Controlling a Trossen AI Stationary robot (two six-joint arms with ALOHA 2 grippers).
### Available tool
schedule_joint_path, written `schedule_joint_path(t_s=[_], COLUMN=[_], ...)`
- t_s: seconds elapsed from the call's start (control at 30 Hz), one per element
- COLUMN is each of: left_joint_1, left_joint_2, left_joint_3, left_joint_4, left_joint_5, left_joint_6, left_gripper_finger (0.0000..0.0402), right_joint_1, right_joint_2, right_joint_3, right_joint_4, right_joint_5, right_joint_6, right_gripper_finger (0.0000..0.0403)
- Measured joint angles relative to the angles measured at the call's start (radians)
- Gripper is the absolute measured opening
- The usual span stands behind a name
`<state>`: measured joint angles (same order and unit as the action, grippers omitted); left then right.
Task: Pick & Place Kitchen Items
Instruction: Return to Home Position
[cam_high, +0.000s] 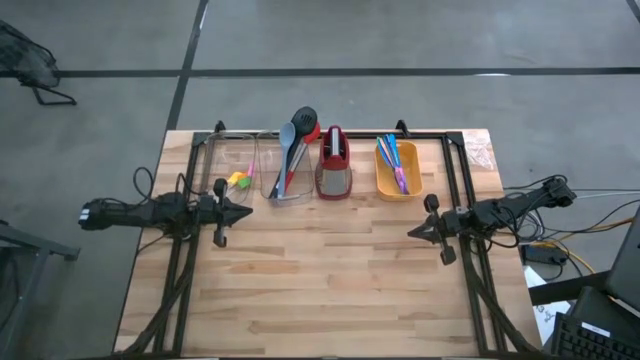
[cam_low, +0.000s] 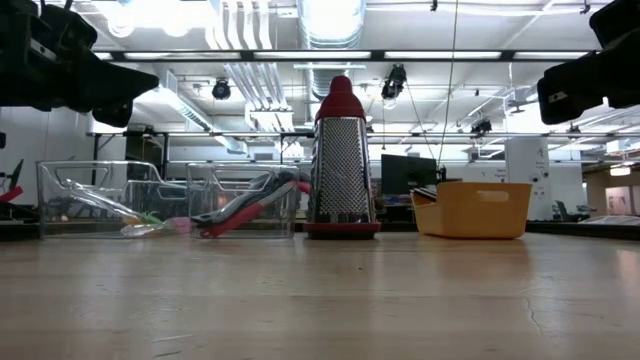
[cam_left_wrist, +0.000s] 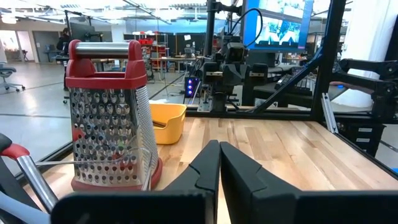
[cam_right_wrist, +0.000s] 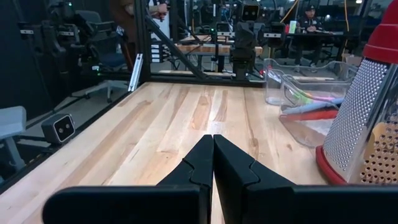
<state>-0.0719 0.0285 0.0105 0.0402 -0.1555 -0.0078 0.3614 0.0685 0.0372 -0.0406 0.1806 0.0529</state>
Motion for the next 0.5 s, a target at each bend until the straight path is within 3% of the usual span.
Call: schedule_joint_path(t_s=[0.5], left_joint_1=[0.0], left_joint_2=[0.0], left_joint_3=[0.0], left_joint_4=[0.0], left_joint_5=[0.0], left_joint_6=[0.0], left_gripper_finger=[0.0021], right_joint_1=[0.0], right_joint_2=[0.0], right_joint_3=[0.0], right_joint_4=[0.0], right_joint_5=[0.0], right_joint_6=[-0.007], right_gripper_finger=[0.0008])
